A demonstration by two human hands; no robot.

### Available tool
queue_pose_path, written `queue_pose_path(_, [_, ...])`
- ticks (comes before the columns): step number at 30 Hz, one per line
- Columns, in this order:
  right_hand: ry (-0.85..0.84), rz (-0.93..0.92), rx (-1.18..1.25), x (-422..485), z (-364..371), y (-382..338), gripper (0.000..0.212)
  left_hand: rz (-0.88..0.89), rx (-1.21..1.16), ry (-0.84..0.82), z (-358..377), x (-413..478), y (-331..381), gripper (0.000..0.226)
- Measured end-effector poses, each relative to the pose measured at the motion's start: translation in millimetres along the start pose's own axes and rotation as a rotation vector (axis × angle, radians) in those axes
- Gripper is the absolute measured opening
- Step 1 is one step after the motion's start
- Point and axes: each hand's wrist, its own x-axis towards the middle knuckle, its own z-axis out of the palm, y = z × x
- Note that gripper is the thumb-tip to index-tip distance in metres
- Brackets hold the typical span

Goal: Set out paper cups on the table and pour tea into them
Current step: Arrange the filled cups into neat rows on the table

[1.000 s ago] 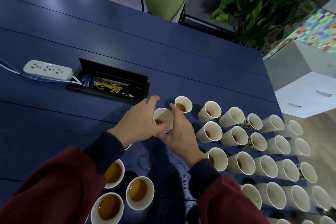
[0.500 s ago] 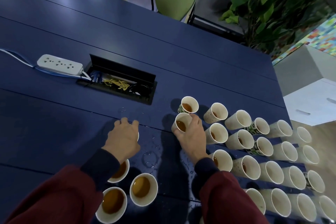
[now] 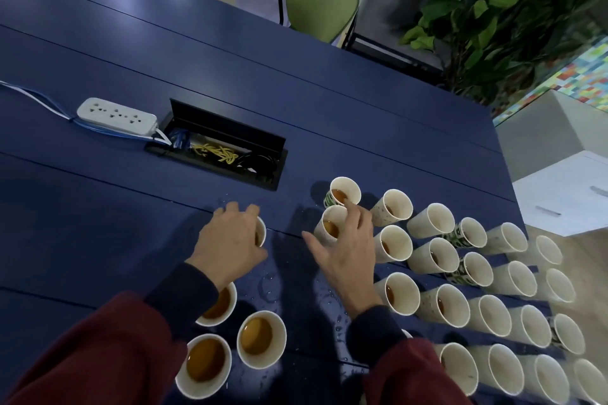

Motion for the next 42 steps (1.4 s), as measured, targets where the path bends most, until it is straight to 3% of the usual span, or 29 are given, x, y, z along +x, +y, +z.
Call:
queue_pose_path(5, [-0.440,-0.126,0.358,-19,-14,-31,0.100,0.119,-0.108,0.078,-18,-10,27,0.063])
queue_pose_path(13, [-0.269,-0.209,0.315,-49,-40,-48,0.080,0.269,-0.197,0.057,-22,-48,48,0.075])
queue_pose_path(17, [-0.197,-0.095,0.291,-65,-46,-31,0.069,0.283,-0.337,0.039,-14,-67,48,0.080])
queue_pose_path(21, [-0.140,0.083,0.254,-74,-41,-10,0.065,0.187,-0.308,0.027,16,-83,41,0.067])
queue_pose_path(25, [-0.194,0.160,0.190,-80,-29,8,0.059,0.111,-0.148,-0.077,40,-97,27,0.065])
queue_pose_path(33, [-0.271,0.213,0.122,-72,-4,19,0.057,0.185,0.108,-0.179,58,-115,15,0.079])
queue_pose_path(42, [-0.346,0.243,0.090,-69,2,21,0.062,0.174,0.125,-0.118,58,-114,18,0.054])
